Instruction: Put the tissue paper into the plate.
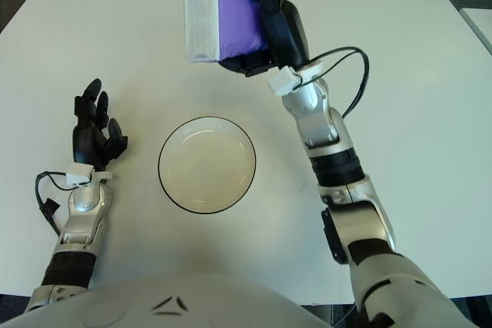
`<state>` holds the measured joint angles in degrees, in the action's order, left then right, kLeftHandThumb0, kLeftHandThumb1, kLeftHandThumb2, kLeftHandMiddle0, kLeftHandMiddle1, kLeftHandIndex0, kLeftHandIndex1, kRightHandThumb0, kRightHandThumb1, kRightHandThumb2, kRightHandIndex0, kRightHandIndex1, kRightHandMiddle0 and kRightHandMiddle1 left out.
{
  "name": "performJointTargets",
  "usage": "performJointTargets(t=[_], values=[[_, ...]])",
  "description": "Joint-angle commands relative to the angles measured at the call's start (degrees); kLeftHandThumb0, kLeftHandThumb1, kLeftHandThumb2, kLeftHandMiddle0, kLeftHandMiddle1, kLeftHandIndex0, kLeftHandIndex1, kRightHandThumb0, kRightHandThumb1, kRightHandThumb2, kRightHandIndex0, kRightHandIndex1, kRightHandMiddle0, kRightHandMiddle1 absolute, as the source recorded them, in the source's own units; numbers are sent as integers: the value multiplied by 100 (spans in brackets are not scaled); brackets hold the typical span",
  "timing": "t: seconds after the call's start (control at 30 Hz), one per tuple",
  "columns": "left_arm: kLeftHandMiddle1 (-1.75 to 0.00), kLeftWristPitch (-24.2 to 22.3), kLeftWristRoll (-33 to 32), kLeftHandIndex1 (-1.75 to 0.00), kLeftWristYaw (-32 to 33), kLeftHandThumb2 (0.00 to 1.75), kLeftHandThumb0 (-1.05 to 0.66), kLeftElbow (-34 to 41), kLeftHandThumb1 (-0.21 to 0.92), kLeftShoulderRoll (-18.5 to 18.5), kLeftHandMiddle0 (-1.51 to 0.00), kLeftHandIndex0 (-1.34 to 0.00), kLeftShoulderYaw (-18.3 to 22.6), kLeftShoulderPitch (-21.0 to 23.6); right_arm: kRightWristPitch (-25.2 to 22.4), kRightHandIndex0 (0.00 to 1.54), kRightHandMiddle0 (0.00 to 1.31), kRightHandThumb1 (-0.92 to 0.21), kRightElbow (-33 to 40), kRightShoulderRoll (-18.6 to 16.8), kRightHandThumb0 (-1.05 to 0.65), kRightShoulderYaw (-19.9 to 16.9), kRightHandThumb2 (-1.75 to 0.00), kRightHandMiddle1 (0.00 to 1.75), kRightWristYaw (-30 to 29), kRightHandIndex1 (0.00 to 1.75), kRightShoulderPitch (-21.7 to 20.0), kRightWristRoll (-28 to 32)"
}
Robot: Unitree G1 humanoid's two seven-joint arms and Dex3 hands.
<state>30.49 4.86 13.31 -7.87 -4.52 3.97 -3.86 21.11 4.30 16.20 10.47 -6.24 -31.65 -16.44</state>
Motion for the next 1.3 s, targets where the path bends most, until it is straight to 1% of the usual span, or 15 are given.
performJointTargets(t=[0.0,0.07,0.17,0.23,0.3,0.4,0.53,0.57,0.67,0.77,1.27], values=[[-1,31,228,-58,38,81,-67,-1083,92,272,-28,0,-187,-981,51,123,64,-28,714,-125,-48,-2,-136,175,185,175,407,73],[0,22,225,-58,36,81,-67,-1076,92,274,-28,0,-188,-987,61,121,66,-25,762,-157,-49,13,-140,175,297,175,440,121],[0,12,233,-58,38,81,-67,-1062,92,272,-27,0,-191,-1000,135,120,68,-22,854,-147,-50,55,-143,175,612,175,570,428],[0,10,244,-58,38,81,-67,-1058,92,263,-27,0,-193,-1010,177,120,70,-20,962,-26,-51,92,-145,175,955,175,727,706],[0,6,254,-58,30,81,-67,-1069,92,248,-27,0,-195,-1011,207,121,71,-19,1016,66,-52,104,-147,175,1220,175,791,880],[0,-11,255,-57,-39,82,-69,-1120,92,182,-25,0,-203,-1010,439,120,73,-17,1049,318,-53,181,-150,175,1794,175,879,1243],[0,65,203,-56,-102,83,-72,-1386,92,94,-23,0,-160,-914,714,117,74,-16,1130,496,-53,271,-151,175,2283,175,1118,1536],[0,66,186,-56,-122,83,-72,-1443,92,73,-23,0,-149,-888,841,116,74,-16,1156,557,-53,292,-151,175,2369,175,1204,1540],[0,-23,141,-53,-161,84,-74,-1432,92,79,-22,0,-155,-871,1299,114,72,-17,1273,732,-52,292,-149,175,2413,175,1474,1150],[0,-94,100,-50,-178,83,-76,-1392,92,118,-21,0,-157,-867,1471,114,69,-21,1342,768,-51,234,-144,175,2390,175,1543,862],[-1,-73,113,-46,-79,81,-77,-1432,92,172,-21,0,-143,-816,1705,113,59,-33,1501,912,-46,192,-130,175,2602,175,1673,812]])
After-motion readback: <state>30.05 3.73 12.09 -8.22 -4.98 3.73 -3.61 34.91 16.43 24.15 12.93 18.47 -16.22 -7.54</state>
